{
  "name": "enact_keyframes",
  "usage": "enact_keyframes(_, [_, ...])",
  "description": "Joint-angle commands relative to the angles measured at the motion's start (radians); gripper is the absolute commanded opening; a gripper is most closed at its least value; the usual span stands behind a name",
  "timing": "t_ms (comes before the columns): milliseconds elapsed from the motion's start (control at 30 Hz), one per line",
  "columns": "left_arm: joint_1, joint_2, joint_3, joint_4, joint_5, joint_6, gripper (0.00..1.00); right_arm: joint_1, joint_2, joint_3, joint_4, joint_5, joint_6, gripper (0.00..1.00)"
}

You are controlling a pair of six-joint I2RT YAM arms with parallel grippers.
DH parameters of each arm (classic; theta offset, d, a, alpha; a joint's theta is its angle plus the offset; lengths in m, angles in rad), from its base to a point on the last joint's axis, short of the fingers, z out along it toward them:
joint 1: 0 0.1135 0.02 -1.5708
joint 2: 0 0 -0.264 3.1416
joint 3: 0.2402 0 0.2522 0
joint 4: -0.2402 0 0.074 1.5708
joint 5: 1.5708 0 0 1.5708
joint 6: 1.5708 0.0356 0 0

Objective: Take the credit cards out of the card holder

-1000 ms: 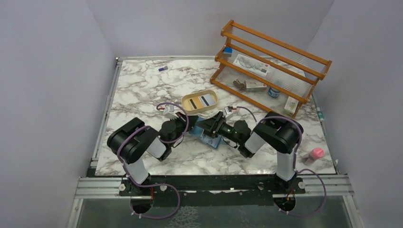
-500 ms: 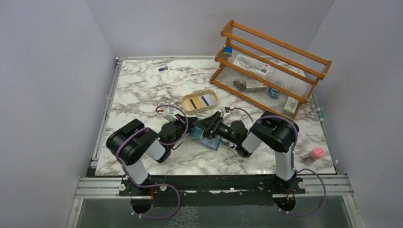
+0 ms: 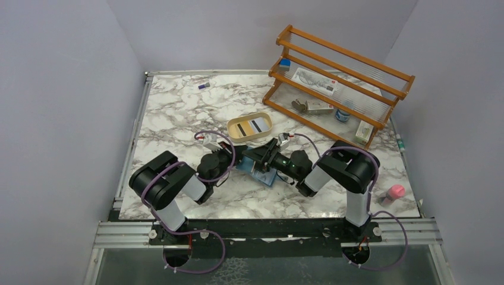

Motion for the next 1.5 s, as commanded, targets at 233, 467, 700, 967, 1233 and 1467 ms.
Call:
enact_keyframes(233, [0.014,-0.008,-0.01,-0.09,0.022,0.045,0.0,0.011,-0.113,0.002,0.063,-0.029,0.023,0.76])
enact_keyframes(467, [0.025,-0.001,-0.011,-0.09,0.03,0.043,0.0,0.01,-0.132,-0.01,0.058,-0.035,0.029,0.75])
enact_keyframes(700, [0.031,-0.003,-0.015,-0.092,0.033,0.046,0.0,0.008,-0.186,-0.023,0.02,-0.033,0.02,0.75])
enact_keyframes(967, [0.036,-0.005,-0.018,-0.096,0.033,0.049,0.0,0.0,-0.231,-0.034,-0.017,-0.04,0.006,0.74])
enact_keyframes(1233, [0.039,-0.014,-0.017,-0.103,0.035,0.053,0.0,-0.001,-0.224,-0.056,-0.037,-0.047,0.001,0.64])
enact_keyframes(1467, [0.04,-0.022,-0.009,-0.116,0.045,0.06,0.0,-0.004,-0.132,0.005,-0.119,-0.14,-0.002,0.01])
